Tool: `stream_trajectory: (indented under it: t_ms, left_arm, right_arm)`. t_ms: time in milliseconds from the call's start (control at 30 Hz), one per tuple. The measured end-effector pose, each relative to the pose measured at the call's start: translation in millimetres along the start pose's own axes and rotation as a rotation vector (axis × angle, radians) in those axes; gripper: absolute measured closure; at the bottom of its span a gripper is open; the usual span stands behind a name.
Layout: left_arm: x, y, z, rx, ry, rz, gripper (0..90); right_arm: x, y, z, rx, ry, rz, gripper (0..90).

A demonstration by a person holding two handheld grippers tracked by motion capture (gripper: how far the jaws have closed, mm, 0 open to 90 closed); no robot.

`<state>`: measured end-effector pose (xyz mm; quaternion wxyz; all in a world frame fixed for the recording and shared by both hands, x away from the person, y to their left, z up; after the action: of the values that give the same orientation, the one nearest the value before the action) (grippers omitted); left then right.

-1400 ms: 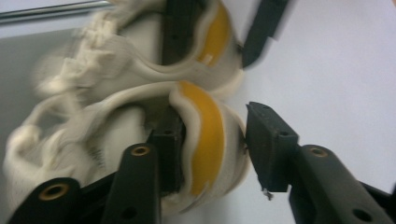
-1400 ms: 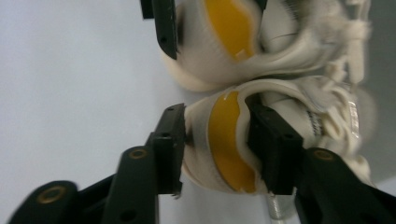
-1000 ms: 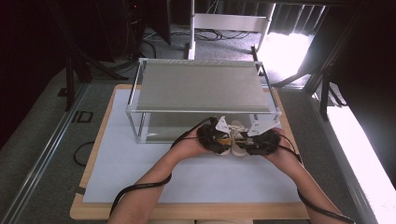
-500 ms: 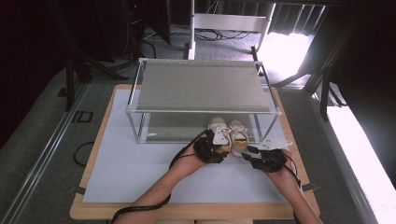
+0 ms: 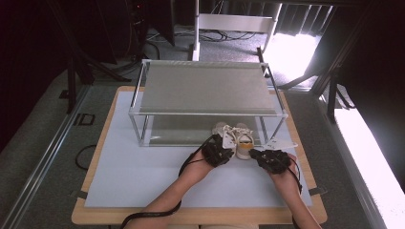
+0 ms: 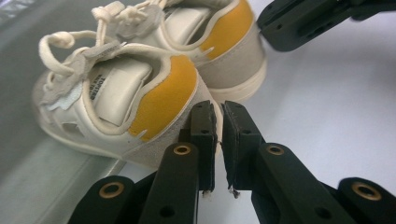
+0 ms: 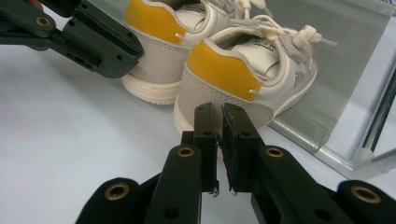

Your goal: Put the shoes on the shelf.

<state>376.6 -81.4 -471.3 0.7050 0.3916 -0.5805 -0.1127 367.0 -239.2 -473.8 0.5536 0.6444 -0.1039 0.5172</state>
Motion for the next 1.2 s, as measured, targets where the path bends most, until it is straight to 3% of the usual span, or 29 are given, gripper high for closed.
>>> stream_trajectory:
  t_ms: [133, 467, 633, 933, 1200]
  left_arm:
    - [0.4, -1.8, -0.7, 0.010, -0.028, -0.007, 82.6]
    - [-0.9, -4.0, -12.2, 0.007, -0.021, 0.004, 82.6]
    - [-2.5, -3.8, -17.0, 0.028, -0.043, 0.003, 82.5]
    - [-5.0, -2.0, -34.4, 0.032, -0.008, 0.006, 82.5]
    - [-5.3, -4.7, -48.4, 0.051, -0.012, 0.002, 82.5]
  right_arm:
    - [1.7, -5.2, 0.8, -0.007, -0.011, -0.001, 83.5]
    - [7.2, -14.4, 1.5, -0.020, -0.030, 0.000, 81.5]
    - [10.8, -20.0, 1.3, -0.019, -0.042, 0.002, 81.5]
    - [19.9, -32.4, -2.3, -0.011, -0.047, 0.001, 80.9]
    - [27.3, -45.7, -2.0, -0.024, -0.054, 0.001, 81.1]
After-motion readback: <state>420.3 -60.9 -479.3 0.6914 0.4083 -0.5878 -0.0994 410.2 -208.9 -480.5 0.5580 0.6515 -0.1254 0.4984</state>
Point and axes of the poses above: each handheld gripper's, and its own axes: y roughly backward along the jaws, x roughly out of its top, z roughly to its right, the point moved 6 cm from there along -y, roughly forward along the jaws, and after that the axes turned 9 degrees about -x, right-handed, at the moved point
